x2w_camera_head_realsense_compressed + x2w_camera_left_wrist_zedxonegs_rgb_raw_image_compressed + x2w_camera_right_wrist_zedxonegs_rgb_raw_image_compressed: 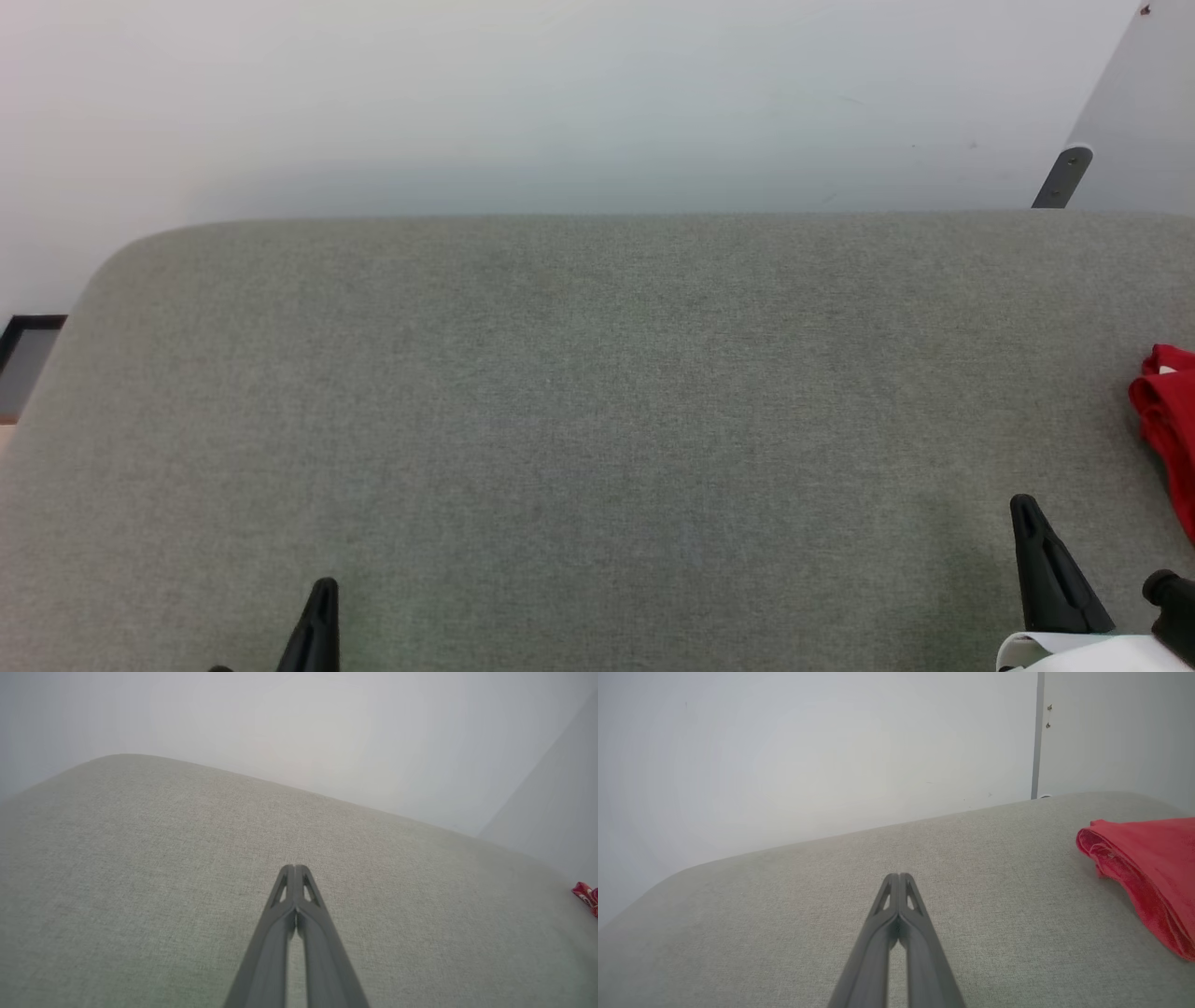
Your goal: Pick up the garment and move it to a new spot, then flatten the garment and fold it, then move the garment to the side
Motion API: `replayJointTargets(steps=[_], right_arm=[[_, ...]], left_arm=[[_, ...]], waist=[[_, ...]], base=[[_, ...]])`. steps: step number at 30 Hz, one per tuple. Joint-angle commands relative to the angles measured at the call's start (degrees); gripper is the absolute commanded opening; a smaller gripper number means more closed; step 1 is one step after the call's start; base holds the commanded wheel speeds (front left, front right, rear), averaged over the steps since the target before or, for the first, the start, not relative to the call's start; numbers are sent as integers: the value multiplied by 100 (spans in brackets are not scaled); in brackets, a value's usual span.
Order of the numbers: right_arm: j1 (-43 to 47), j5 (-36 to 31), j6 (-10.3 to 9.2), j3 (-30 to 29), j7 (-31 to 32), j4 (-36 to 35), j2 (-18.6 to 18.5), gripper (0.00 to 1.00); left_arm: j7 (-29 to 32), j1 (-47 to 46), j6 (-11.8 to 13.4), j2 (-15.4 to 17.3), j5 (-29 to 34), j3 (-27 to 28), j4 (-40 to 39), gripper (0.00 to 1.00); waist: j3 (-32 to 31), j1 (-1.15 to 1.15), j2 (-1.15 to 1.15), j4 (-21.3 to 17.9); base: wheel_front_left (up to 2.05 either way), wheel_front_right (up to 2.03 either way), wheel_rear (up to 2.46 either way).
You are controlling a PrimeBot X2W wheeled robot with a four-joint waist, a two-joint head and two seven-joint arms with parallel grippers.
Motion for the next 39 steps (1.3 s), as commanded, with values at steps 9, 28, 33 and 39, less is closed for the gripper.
replayJointTargets(steps=[9,28,33,39], right_arm=[[-197,1034,-1,-35,159,85,1,0],[-426,2636,-2,-103,447,359,51,0],[-483,3003,-2,-122,518,421,66,0],[-544,3418,-2,-143,598,494,83,0]], left_arm=[[219,-303,3,14,-1039,20,72,0],[612,-684,-6,-25,-2643,52,316,0],[709,-765,-6,-38,-3008,65,365,0],[819,-857,-7,-55,-3418,84,422,0]], waist=[[-17,0,0,-12],[-49,0,0,-36],[-58,0,0,-42],[-68,0,0,-50]], base=[[0,0,0],[0,0,0],[0,0,0],[0,0,0]])
